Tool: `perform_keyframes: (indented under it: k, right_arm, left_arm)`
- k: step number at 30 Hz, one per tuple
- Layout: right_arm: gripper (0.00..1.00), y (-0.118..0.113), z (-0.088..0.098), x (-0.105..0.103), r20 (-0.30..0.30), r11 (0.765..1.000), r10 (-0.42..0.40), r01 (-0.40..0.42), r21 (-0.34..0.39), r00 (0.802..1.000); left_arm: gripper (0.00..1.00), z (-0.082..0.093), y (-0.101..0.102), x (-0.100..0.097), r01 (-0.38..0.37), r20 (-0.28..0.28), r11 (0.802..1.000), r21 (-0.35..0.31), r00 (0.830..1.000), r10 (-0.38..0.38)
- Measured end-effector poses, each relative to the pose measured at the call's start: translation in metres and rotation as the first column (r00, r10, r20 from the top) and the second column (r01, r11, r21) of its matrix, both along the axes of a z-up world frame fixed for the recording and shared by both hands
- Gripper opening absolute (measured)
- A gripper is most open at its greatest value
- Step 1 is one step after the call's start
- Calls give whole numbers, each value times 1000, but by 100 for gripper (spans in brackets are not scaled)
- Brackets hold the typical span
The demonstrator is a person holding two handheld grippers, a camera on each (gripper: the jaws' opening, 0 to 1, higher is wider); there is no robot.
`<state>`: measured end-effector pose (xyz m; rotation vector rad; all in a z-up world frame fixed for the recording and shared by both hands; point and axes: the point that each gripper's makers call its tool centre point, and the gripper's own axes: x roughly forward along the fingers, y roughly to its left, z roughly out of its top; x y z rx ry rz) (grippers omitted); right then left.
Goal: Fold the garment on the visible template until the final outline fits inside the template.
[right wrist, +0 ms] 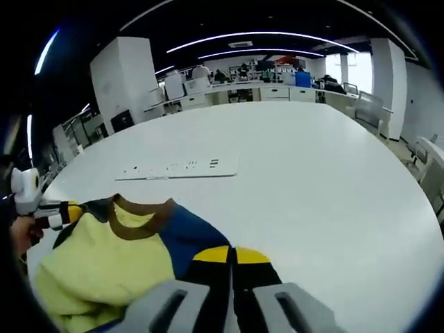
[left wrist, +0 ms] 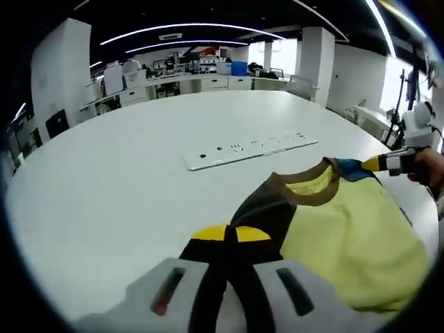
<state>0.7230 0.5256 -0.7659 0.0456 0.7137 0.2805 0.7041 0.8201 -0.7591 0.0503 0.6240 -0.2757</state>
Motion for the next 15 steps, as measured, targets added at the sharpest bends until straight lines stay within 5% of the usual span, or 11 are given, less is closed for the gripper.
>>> perform_keyframes:
  k: [8,15]
  right_arm:
    - [0,-2,-3,0,-17,1000,-11,11,-6,1000]
    - [39,0,8,-7,0,1000,-2,2,-24,1000]
  left_arm:
    - [10,4,8,-3,-18,8,1000,-7,1000,18]
    - [38,23,16,-10,-30,53,1000,0,998,30]
